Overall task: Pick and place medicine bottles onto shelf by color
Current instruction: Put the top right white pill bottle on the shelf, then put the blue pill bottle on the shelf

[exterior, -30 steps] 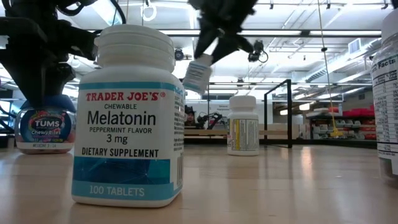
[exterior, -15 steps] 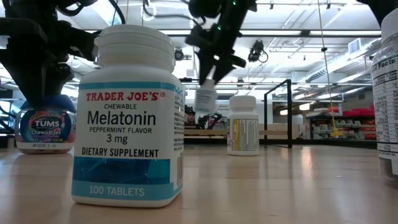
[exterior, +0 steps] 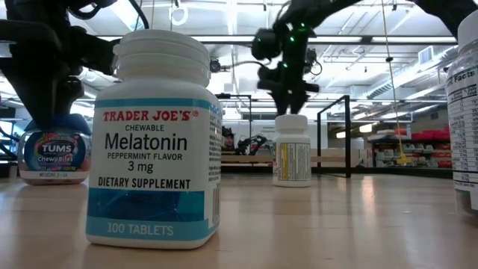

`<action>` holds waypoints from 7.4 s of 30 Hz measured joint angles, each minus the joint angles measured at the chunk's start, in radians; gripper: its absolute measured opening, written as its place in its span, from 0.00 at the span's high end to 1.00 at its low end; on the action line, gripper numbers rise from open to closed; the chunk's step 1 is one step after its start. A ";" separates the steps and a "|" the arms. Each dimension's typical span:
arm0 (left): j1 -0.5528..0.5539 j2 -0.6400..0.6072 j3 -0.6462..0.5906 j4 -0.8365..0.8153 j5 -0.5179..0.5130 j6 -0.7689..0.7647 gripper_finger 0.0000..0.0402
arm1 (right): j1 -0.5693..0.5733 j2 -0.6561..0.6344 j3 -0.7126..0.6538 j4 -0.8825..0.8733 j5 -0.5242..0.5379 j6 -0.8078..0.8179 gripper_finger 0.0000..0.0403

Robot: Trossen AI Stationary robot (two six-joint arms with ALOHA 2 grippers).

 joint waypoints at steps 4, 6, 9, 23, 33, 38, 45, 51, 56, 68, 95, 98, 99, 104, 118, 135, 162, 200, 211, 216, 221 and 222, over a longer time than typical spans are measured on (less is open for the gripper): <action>0.000 0.000 0.000 0.001 0.000 -0.002 0.25 | -0.075 0.000 -0.001 -0.028 0.003 0.108 0.53; 0.000 0.000 0.000 0.001 0.000 -0.005 0.25 | -0.102 0.000 -0.001 -0.032 0.002 0.156 0.53; 0.000 0.000 0.000 0.001 0.000 -0.007 0.25 | -0.127 0.000 -0.001 -0.032 0.002 0.201 0.53; 0.000 0.000 0.000 0.001 0.000 0.000 0.25 | -0.140 0.000 -0.001 -0.005 0.002 0.269 0.52; 0.000 0.000 0.000 0.001 -0.001 0.001 0.25 | -0.140 0.000 -0.001 -0.005 0.002 0.285 0.50; 0.000 0.000 0.000 0.001 -0.001 0.002 0.25 | -0.138 0.000 -0.001 -0.005 0.002 0.293 0.46; 0.000 0.000 0.000 0.001 -0.001 0.004 0.25 | -0.138 0.000 -0.001 -0.005 0.002 0.317 0.43; 0.000 0.000 0.000 0.000 -0.001 0.004 0.25 | -0.138 0.000 -0.001 -0.006 -0.007 0.301 0.42; 0.000 0.000 0.000 0.000 -0.001 0.004 0.25 | -0.137 0.000 -0.001 -0.023 -0.032 0.256 0.42; 0.000 0.000 0.000 0.000 -0.001 0.004 0.25 | -0.065 -0.001 -0.001 -0.102 -0.066 0.220 0.42; 0.000 0.000 0.000 0.000 0.000 0.003 0.25 | -0.037 -0.002 -0.001 -0.109 -0.128 0.176 0.43; 0.000 0.000 0.000 0.000 0.000 0.003 0.25 | 0.002 -0.007 -0.001 -0.116 -0.157 0.154 0.43; 0.000 0.000 0.000 -0.001 0.000 0.003 0.25 | 0.021 -0.011 -0.001 -0.119 -0.159 0.148 0.43; 0.000 -0.001 0.000 -0.001 0.012 0.004 0.25 | 0.114 -0.058 -0.001 -0.115 -0.163 0.148 0.43; 0.000 -0.005 0.023 -0.021 0.062 0.047 0.25 | 0.450 -0.177 -0.001 -0.102 -0.164 0.364 0.43; 0.000 -0.002 0.102 -0.077 0.055 0.158 0.25 | 0.728 -0.182 -0.001 -0.159 -0.015 0.716 0.43; 0.001 -0.002 0.095 -0.056 -0.004 0.246 0.25 | 1.042 -0.283 -0.001 -0.184 0.386 0.831 0.43; -0.010 0.220 0.095 -0.018 -0.026 0.218 0.27 | 0.812 -0.381 -0.001 -0.030 0.101 0.143 0.43; -0.001 0.223 0.095 -0.003 -0.026 0.217 0.55 | 0.812 -0.381 -0.001 -0.055 0.065 0.150 0.43; 0.032 0.224 0.134 -0.002 -0.025 0.220 0.55 | 0.812 -0.387 -0.001 -0.097 0.050 0.165 0.43; 0.097 0.224 0.234 0.002 -0.027 0.295 0.52 | 0.812 -0.442 -0.002 -0.115 0.050 0.187 0.43; 0.116 0.224 0.256 0.004 -0.027 0.314 0.51 | 0.812 -0.459 -0.001 -0.115 0.054 0.190 0.43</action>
